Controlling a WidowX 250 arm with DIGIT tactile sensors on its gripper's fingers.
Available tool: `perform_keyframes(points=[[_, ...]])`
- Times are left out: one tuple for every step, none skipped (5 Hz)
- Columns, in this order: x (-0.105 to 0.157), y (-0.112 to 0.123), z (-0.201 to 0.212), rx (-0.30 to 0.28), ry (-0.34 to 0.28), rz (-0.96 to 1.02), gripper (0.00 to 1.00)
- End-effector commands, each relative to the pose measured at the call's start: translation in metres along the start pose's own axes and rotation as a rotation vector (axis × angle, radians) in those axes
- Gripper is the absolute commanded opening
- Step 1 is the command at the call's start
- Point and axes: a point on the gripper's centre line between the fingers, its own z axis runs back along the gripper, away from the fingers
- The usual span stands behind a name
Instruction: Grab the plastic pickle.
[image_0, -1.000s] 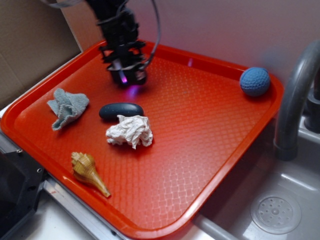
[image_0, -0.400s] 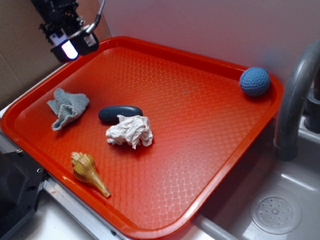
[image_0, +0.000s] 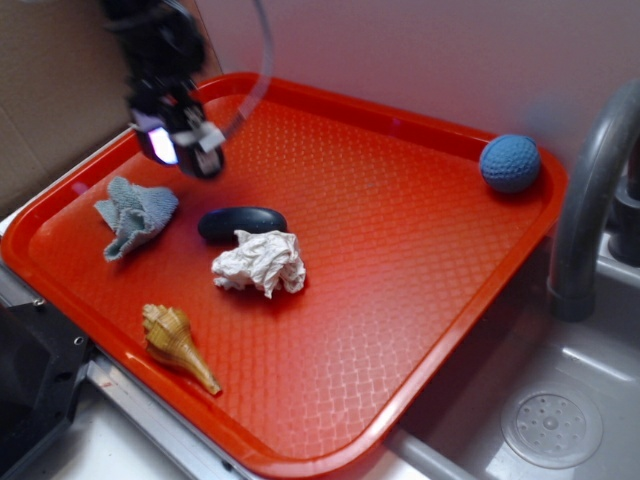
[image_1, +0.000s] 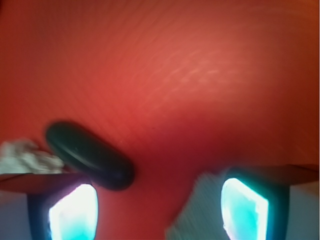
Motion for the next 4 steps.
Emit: perform_keyframes(points=[[-0.027,-0.013,-0.016,0.234,0.002,-0.483,1.0],[-0.043,-0.014,-0.012,0.253,-0.025,-0.737,1.0],[-0.043,-0.013,-0.021,0.274,0.017,-0.84,1.0],[-0.032,-0.009,-0.042,0.288,0.097,-0.829,1.0]])
